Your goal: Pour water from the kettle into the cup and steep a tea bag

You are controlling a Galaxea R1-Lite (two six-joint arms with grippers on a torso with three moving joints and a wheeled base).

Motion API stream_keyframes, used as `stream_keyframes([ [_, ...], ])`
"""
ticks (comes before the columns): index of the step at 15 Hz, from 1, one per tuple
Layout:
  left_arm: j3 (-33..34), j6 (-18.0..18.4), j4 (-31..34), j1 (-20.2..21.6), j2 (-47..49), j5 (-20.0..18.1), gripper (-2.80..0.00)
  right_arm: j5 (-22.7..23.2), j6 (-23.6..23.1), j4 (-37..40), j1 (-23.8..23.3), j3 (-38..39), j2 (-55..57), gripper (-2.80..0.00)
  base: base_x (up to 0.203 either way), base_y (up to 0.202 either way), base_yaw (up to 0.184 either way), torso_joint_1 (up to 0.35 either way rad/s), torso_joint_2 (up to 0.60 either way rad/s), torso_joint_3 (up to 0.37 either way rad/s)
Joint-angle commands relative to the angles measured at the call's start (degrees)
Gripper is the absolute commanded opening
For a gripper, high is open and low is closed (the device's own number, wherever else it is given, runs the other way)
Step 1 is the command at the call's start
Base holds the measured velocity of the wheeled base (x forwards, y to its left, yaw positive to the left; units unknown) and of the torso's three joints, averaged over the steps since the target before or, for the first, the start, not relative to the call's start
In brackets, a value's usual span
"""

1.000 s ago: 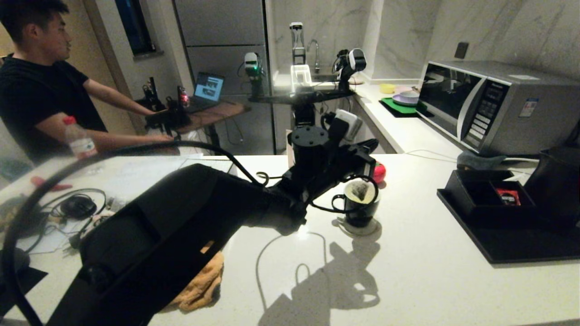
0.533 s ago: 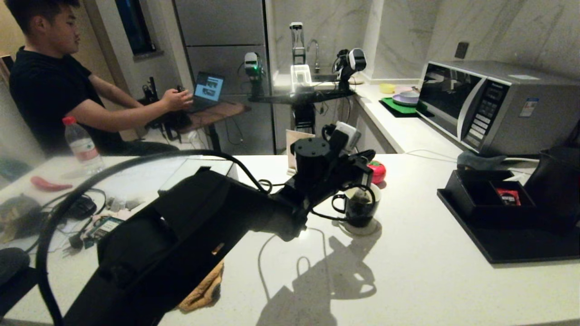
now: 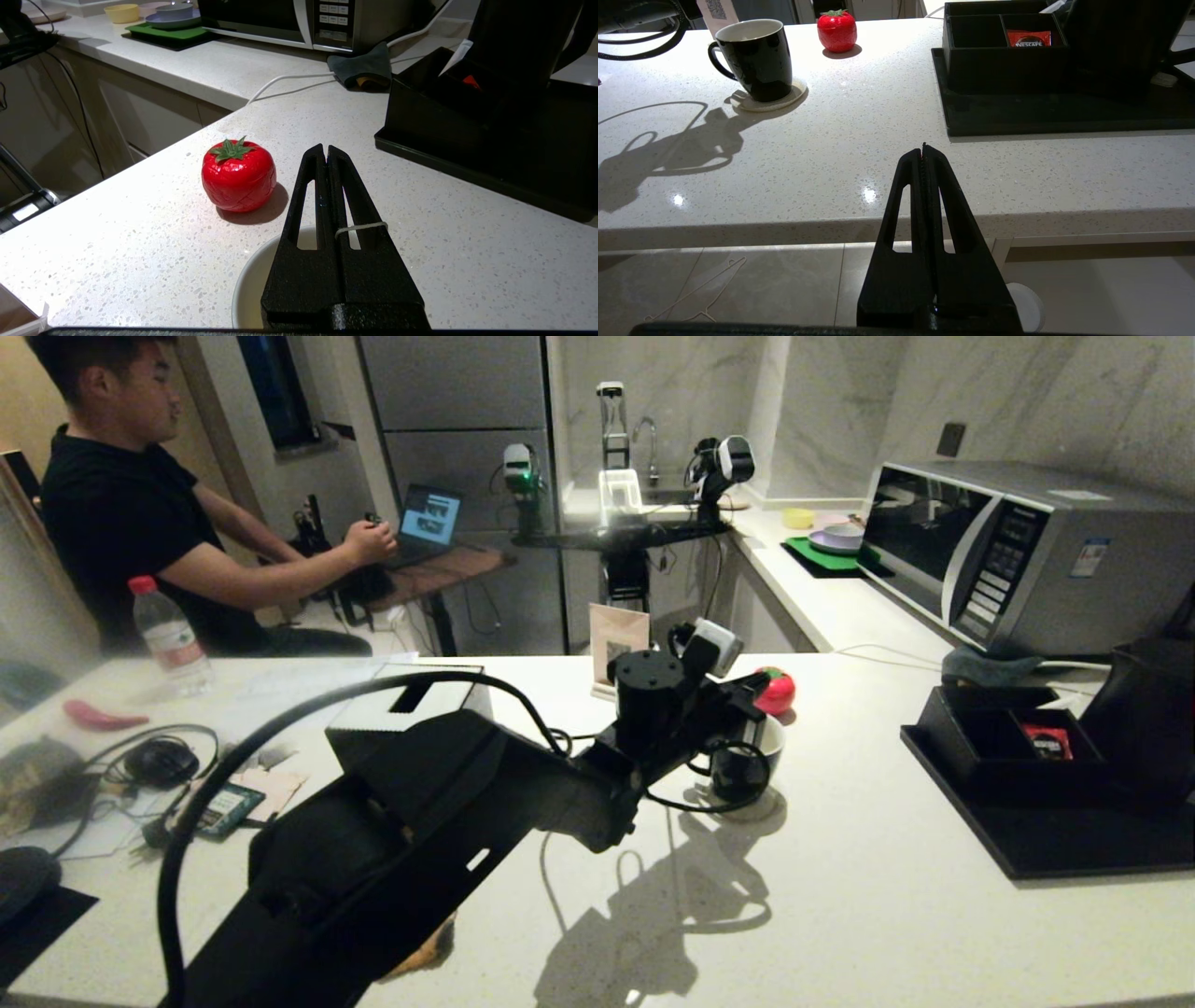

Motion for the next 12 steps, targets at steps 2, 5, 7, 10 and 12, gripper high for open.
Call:
stream_keyframes([
  [2, -0.16, -0.04, -0.29, -0.06, 0.42, -0.05, -2.80, -0.01, 0.00, -0.04, 0.06, 0.00, 0.07, -2.80, 0.000, 0.000, 0.000, 0.000, 0.00, 0.000],
  [5, -0.33, -0.04, -0.05, -0.02, -0.89, -0.05, -2.80, -0.01, 0.00, 0.04, 0.00, 0.00, 0.07, -2.80, 0.000, 0.000, 0.000, 0.000, 0.00, 0.000],
  [7, -0.74, -0.04, 0.39, 0.03, -2.29, -0.05, -2.80, -0.01, 0.00, 0.05, 0.08, 0.00, 0.07, -2.80, 0.000, 0.000, 0.000, 0.000, 0.00, 0.000],
  [10, -6.09, -0.04, 2.96, 0.41, -2.63, -0.05, -2.80, -0.01, 0.00, -0.03, 0.07, 0.00, 0.07, -2.80, 0.000, 0.000, 0.000, 0.000, 0.00, 0.000],
  [12, -11.16, -0.01, 7.16, 0.78, -2.93, -0.05, -2.80, -0.01, 0.00, -0.03, 0.06, 0.00, 0.07, -2.80, 0.000, 0.000, 0.000, 0.000, 0.00, 0.000],
])
